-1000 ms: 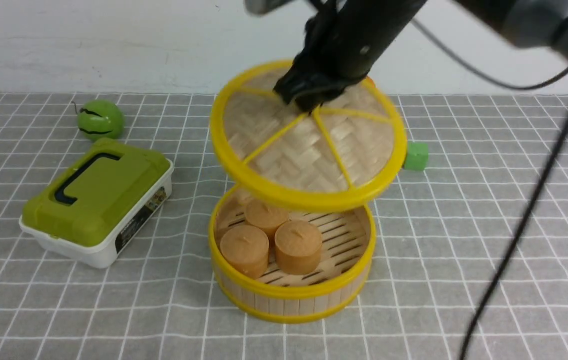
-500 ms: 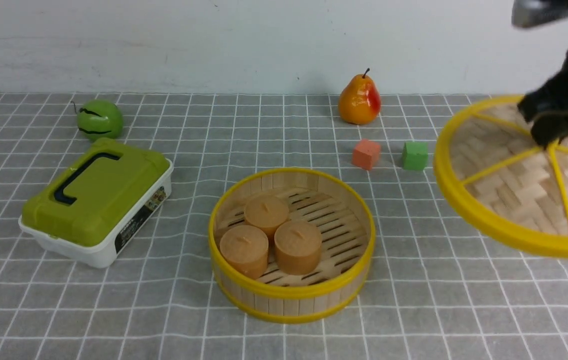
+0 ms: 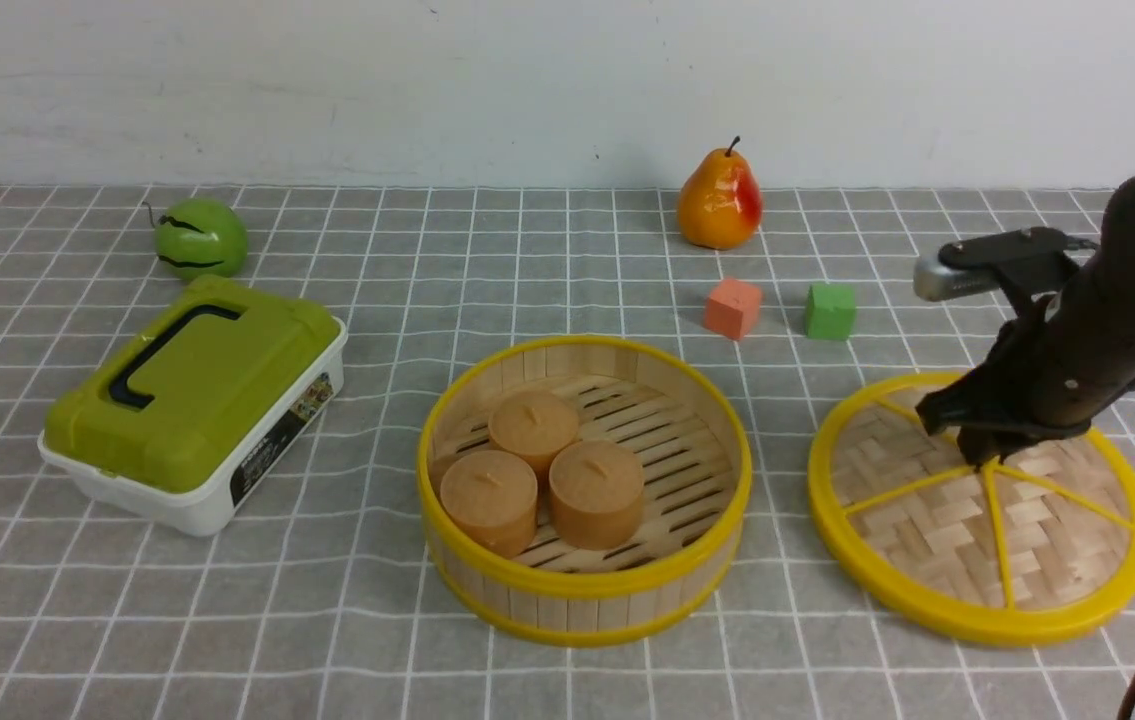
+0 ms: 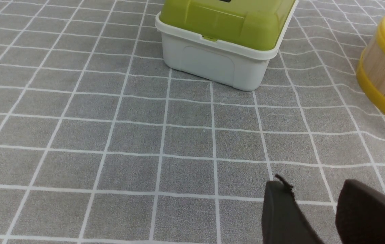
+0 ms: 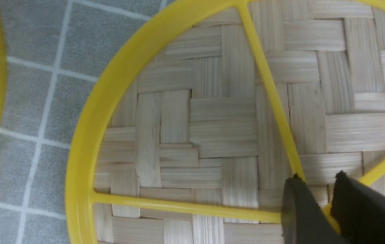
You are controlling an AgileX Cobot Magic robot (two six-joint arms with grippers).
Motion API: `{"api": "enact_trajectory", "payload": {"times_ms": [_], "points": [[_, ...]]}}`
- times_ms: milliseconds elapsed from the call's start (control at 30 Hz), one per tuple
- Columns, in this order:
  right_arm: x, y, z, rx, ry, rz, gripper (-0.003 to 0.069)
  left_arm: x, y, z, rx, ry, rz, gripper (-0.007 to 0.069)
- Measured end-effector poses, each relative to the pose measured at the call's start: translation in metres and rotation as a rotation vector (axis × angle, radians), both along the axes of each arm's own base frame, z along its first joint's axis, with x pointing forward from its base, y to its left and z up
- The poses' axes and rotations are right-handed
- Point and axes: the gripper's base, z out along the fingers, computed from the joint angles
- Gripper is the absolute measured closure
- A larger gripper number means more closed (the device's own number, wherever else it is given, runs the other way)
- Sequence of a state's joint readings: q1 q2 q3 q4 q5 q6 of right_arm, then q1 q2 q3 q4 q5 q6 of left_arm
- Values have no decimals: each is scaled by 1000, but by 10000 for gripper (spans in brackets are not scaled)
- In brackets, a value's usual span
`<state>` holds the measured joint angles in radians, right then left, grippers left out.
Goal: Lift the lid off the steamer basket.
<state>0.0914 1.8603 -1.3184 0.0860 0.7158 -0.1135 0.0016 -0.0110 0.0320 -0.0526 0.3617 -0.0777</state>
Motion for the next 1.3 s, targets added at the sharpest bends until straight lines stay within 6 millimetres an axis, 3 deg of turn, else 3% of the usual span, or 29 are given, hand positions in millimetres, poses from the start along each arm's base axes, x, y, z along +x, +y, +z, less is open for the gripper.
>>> {"api": "enact_trajectory", "payload": {"times_ms": [167,200,267,400,433,467,500,567,767,833,1067,1300], "points": [[-1,2,0,32,31,-13,353,0,0,0,0,0,0,386],[-5,3,13,48,37,-14,279,0,0,0,0,0,0,386],[-13,4,37,62,17,-8,225,0,0,0,0,0,0,386],[-51,2,110,82,-122,16,194,0,0,0,0,0,0,386],[-64,1,128,85,-168,20,202,0,0,0,0,0,0,386],[-64,1,127,87,-166,20,204,0,0,0,0,0,0,386],[-87,-1,151,98,-235,24,232,0,0,0,0,0,0,386],[-118,-2,166,120,-284,26,302,0,0,0,0,0,0,386],[-198,-7,154,155,-324,24,620,0,0,0,0,0,0,386],[-219,-9,151,164,-357,23,662,0,0,0,0,0,0,386],[-286,-16,163,191,-617,25,684,0,0,0,0,0,0,386],[-337,-20,174,204,-780,43,683,0,0,0,0,0,0,386]]}}
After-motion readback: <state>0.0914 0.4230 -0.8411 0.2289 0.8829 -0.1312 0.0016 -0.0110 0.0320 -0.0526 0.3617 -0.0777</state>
